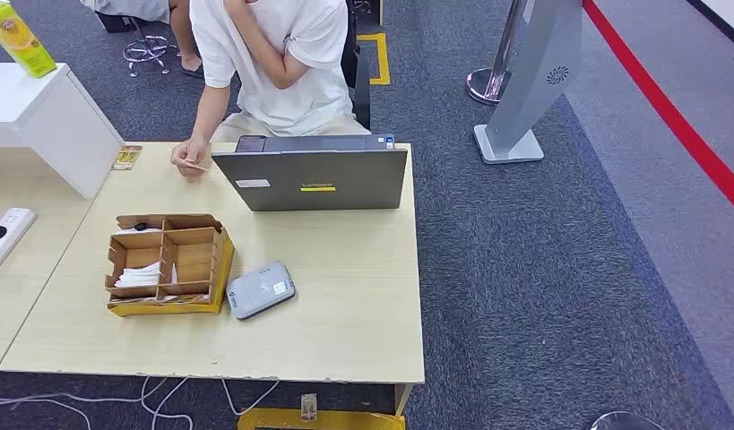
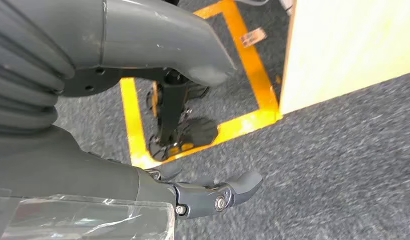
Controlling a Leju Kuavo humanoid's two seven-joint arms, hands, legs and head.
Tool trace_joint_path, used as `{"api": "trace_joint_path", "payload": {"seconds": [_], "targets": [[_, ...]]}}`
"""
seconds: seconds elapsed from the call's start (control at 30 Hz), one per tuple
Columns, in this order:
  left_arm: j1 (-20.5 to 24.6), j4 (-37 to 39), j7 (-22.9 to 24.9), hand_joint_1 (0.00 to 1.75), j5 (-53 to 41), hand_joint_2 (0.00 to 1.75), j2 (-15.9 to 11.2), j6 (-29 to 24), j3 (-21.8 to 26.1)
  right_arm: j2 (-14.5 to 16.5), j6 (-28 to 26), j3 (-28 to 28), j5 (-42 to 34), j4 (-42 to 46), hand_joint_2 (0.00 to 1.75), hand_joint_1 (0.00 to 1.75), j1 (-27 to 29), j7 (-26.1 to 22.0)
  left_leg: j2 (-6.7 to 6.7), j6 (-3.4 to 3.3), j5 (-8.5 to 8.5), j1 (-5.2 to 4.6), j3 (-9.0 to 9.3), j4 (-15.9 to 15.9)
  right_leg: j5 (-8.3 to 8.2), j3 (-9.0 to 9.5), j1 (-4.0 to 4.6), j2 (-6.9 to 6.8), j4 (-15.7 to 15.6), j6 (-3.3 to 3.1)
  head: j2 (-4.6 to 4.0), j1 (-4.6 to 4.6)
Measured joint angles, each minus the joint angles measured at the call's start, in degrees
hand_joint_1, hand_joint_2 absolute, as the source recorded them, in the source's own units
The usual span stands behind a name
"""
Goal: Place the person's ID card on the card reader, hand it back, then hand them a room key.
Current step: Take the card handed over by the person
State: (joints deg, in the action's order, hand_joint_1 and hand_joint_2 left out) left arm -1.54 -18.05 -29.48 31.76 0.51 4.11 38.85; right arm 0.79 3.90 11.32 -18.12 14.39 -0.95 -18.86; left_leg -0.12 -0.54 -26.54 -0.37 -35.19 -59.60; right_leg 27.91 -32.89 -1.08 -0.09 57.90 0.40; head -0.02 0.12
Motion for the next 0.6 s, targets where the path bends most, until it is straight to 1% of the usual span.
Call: {"api": "trace_joint_path", "payload": {"seconds": [0.07, 0.2, 0.6], "targets": [[0.0, -0.6, -0.8, 0.00, -0.3, 1.75, 0.3, 0.8, 1.4, 0.0, 0.2, 0.3, -0.1, -0.2, 0.00, 0.00, 0.0, -0.1, 0.00, 0.00, 0.00, 0.00, 0.00, 0.0, 0.00, 0.00, 0.00, 0.00, 0.0, 0.00, 0.00, 0.01], [0.5, -4.3, -2.7, 0.00, -2.3, 1.75, 2.0, 4.0, 6.5, 0.0, 0.5, 1.1, -0.7, -0.7, 0.00, 0.00, -0.2, -0.3, 0.00, 0.00, 0.00, 0.00, -0.01, 0.0, 0.00, 0.00, 0.00, 0.00, 0.0, 0.00, 0.00, 0.00], [1.2, -22.7, -5.8, 0.00, -7.1, 1.75, 8.9, 12.9, 19.6, 0.0, 0.2, 2.6, -0.6, -1.6, 0.00, 0.00, -0.6, -0.3, 0.01, 0.00, 0.00, 0.00, 0.00, 0.0, -0.01, 0.01, 0.00, 0.00, 0.0, 0.00, 0.00, -0.02]]}}
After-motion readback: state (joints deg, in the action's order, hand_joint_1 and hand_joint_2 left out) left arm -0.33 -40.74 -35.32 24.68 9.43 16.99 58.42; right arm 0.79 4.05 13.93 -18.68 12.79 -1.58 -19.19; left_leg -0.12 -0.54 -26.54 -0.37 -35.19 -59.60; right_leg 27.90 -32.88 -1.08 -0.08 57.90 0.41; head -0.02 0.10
